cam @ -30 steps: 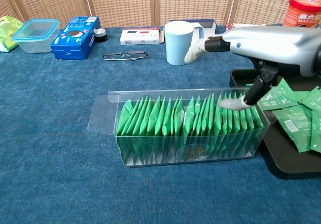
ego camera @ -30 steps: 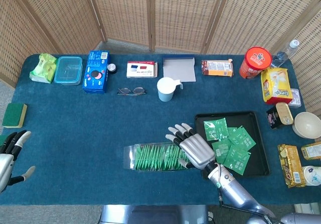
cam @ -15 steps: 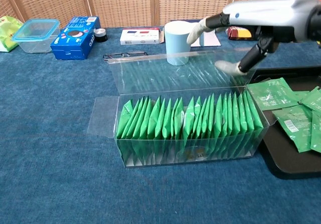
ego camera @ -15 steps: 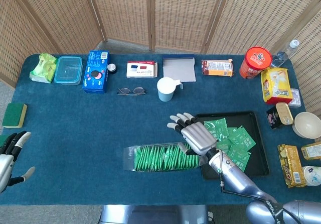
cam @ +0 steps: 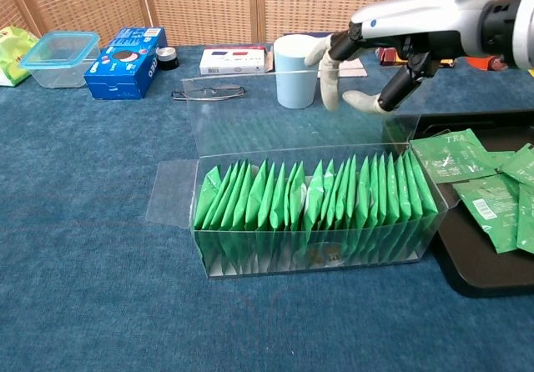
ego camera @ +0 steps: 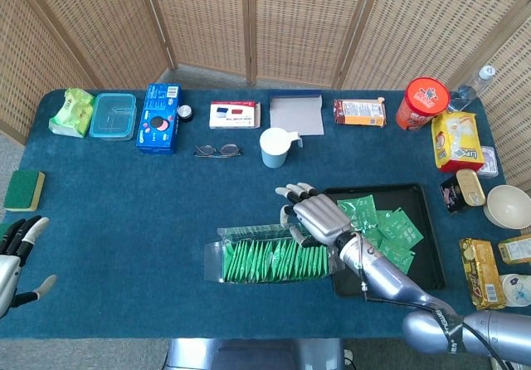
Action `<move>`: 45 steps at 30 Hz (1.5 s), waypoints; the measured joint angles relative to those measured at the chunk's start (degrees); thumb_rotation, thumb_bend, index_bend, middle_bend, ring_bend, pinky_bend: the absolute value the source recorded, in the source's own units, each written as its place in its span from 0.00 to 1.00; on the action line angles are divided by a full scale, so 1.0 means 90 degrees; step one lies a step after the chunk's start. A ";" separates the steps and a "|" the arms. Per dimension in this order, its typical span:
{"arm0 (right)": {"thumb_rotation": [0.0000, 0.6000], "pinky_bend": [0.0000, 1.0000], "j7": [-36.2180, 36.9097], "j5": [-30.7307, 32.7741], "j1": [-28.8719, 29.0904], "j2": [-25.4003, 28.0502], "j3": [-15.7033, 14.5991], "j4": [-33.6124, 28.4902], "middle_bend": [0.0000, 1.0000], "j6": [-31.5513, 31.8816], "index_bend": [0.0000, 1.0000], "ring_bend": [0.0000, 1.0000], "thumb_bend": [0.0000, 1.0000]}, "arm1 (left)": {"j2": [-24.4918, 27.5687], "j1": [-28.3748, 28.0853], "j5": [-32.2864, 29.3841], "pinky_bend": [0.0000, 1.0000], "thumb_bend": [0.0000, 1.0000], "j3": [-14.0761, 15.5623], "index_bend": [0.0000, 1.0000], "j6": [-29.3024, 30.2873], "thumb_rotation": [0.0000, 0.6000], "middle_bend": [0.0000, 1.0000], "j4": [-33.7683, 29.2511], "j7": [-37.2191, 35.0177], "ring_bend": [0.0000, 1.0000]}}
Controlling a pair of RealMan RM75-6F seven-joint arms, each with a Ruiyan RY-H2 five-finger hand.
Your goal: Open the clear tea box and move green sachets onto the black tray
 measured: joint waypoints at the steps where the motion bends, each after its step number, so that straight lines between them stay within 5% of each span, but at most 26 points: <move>1: 1.00 0.01 0.0087 0.0045 0.0051 0.0016 0.0010 0.0037 0.11 -0.0088 0.57 0.08 0.59 | 0.0000 0.0002 0.0002 0.24 0.22 -0.0002 0.05 0.0008 1.00 0.06 0.0005 -0.0008 0.00; 17: 1.00 0.01 0.0535 0.0991 0.1015 0.0196 -0.0206 0.0552 0.15 -0.0935 0.63 0.09 0.60 | -0.0024 -0.0009 0.0021 0.24 0.22 -0.0023 0.05 0.0027 1.00 0.06 0.0070 -0.0071 0.00; 28: 1.00 0.01 -0.0155 0.1837 0.1586 -0.0318 -0.0682 0.1067 0.14 -0.0114 0.60 0.09 0.60 | -0.0031 0.0018 0.0014 0.24 0.22 -0.0029 0.05 0.0077 1.00 0.06 0.0156 -0.0184 0.00; 45: 1.00 0.01 -0.0486 0.2280 0.1662 -0.0541 -0.0843 0.1456 0.11 0.0733 0.56 0.09 0.61 | -0.0050 0.0049 0.0045 0.24 0.22 0.0005 0.05 0.0090 1.00 0.06 0.0181 -0.0229 0.00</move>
